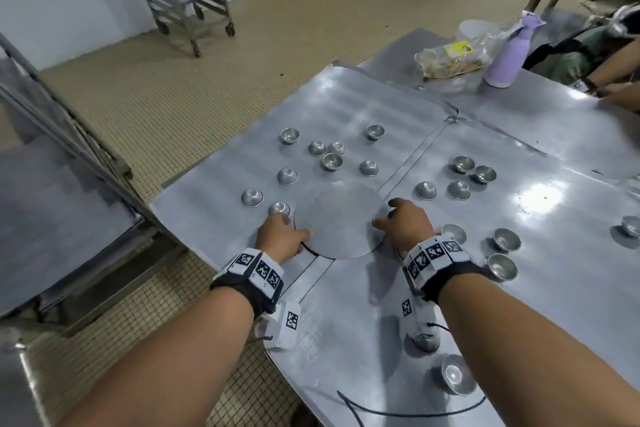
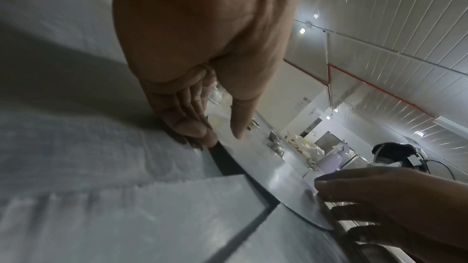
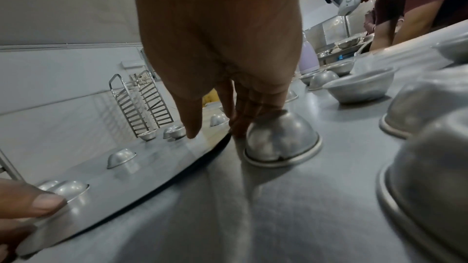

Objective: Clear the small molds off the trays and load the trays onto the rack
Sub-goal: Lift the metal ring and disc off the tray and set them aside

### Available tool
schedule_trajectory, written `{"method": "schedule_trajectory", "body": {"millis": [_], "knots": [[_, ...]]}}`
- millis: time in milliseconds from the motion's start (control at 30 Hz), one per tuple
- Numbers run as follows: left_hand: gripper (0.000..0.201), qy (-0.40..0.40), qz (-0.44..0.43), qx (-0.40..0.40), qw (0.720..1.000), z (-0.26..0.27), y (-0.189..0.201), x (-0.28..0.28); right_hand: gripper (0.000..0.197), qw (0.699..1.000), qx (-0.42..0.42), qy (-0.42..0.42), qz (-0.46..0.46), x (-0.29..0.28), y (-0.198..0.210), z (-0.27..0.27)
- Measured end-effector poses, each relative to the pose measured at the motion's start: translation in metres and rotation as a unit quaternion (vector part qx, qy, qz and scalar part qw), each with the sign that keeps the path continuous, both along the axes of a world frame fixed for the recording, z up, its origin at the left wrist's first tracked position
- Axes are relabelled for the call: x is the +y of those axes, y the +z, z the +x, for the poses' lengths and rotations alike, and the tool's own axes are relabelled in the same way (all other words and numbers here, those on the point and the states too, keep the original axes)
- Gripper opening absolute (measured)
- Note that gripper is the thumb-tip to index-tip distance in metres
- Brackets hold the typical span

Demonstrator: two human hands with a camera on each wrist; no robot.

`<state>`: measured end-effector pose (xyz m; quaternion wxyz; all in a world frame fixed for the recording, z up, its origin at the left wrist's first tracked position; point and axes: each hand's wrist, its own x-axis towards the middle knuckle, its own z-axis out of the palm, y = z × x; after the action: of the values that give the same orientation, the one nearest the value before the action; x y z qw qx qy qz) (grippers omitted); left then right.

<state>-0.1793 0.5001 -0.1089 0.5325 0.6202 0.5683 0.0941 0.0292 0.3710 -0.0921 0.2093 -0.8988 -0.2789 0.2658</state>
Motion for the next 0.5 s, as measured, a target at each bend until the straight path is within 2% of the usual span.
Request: {"method": "schedule_trajectory", "body": {"millis": [100, 233, 400, 500], "knots": [[0.036, 0.002, -0.007, -0.015, 1.000, 0.007, -0.005, -0.003, 0.046, 1.000, 0.006, -0.020, 0.009, 0.000, -0.007, -0.001], [0.027, -0.022, -0.025, -0.041, 0.999, 0.011, -0.008, -0.008, 0.053, 1.000, 0.019, -0.019, 0.013, -0.003, -0.011, 0.001], [0.039, -0.025, -0.050, -0.094, 0.994, 0.005, 0.005, -0.007, 0.024, 0.999, 0.023, -0.015, 0.034, -0.009, -0.010, -0.001], [0.031, -0.035, -0.042, -0.121, 0.991, -0.001, 0.015, -0.004, 0.030, 0.996, 0.057, -0.036, 0.059, -0.011, -0.006, -0.001]]}}
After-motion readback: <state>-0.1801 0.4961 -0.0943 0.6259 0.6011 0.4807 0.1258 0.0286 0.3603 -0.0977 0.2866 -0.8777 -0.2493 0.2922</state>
